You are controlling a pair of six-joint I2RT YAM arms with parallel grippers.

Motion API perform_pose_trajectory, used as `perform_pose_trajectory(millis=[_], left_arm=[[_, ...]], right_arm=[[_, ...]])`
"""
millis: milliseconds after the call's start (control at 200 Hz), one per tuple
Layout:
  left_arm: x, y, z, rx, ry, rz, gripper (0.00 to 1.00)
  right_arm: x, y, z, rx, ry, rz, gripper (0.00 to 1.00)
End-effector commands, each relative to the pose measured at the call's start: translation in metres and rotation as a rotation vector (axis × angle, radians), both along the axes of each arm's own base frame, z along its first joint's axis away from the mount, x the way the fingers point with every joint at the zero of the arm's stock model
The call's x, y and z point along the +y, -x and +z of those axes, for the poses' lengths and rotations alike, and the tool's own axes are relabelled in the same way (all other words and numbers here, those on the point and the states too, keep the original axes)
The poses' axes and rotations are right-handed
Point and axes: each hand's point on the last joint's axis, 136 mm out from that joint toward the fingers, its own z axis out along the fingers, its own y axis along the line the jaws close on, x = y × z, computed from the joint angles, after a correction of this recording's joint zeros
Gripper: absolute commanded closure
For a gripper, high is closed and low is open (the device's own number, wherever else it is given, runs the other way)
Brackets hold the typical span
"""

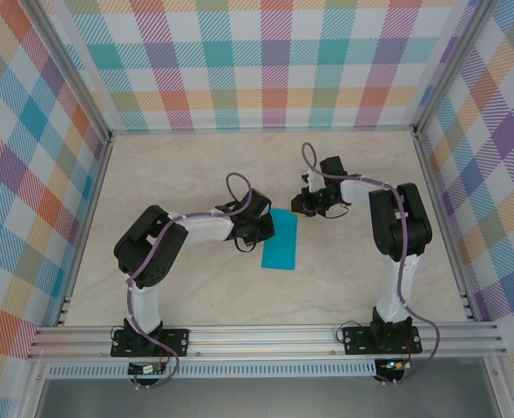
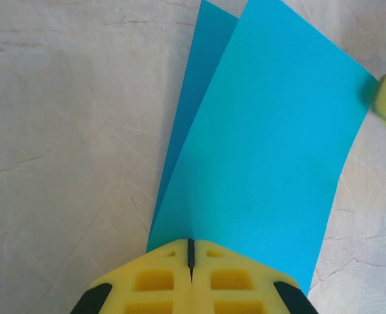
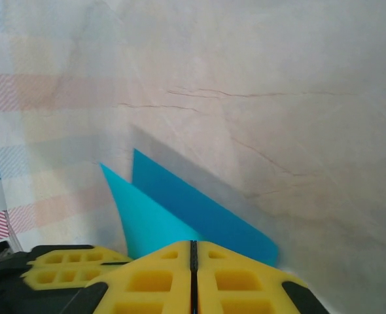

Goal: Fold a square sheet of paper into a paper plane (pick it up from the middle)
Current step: Fold the square sheet of paper in half at the center of the table.

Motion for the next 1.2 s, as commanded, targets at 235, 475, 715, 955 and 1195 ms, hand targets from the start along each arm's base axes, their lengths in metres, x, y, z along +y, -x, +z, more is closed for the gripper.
perform_pose_trajectory(millis=[235,475,715,955,1195], left_arm=[[0.023,0.033,-0.033,0.116,-0.138,-0.029,1.0],[0.024,0.033,-0.034,0.118,-0.141,-0.029,1.0],[0.023,0.033,-0.033,0.118,-0.137,-0.029,1.0],[0.022,0.032,-0.032,0.118,-0.135,-0.031,1.0],[0.022,0.033,-0.032,0.117,-0.139,-0.035,1.0]], right_arm=[[-0.009,0.007,-0.027,0.097,0.068,-0.007,0.91],[-0.004,-0.005,0.011,0.071,0.045,-0.004,0.91],[-0.003,-0.003,-0.005,0.132,0.047,-0.012,0.92],[-0.012,0.003,-0.032,0.182,0.114,-0.03,0.93],[-0.021,0.015,-0.046,0.358,0.173,-0.081,0.93]])
